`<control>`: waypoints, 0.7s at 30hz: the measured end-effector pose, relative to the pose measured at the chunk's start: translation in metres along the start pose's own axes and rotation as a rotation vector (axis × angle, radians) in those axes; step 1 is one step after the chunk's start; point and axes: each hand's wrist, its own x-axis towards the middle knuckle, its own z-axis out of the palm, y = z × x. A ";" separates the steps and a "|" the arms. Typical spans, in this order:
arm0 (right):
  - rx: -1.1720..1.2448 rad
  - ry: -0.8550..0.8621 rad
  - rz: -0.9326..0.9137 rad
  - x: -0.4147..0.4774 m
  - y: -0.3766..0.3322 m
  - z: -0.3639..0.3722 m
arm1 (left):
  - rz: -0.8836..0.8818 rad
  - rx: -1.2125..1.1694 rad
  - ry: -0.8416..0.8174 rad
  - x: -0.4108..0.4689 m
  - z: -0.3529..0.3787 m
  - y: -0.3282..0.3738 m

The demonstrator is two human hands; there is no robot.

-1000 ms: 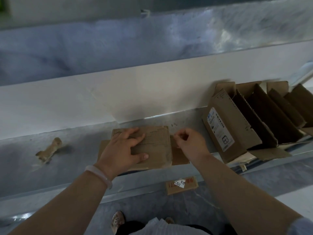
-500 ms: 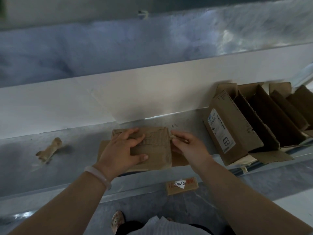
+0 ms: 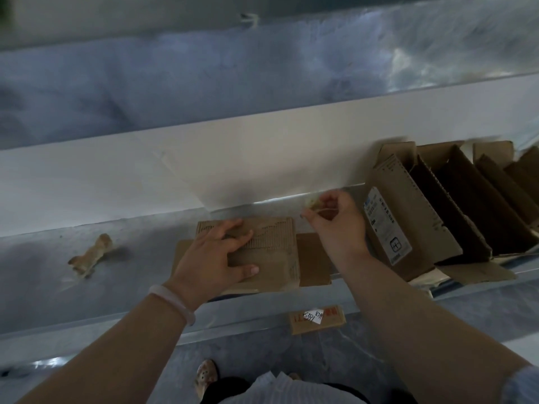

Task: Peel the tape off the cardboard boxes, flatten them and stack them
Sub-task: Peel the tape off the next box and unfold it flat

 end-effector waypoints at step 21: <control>0.061 0.137 0.201 0.043 0.010 -0.019 | -0.008 -0.024 0.020 -0.003 -0.002 0.002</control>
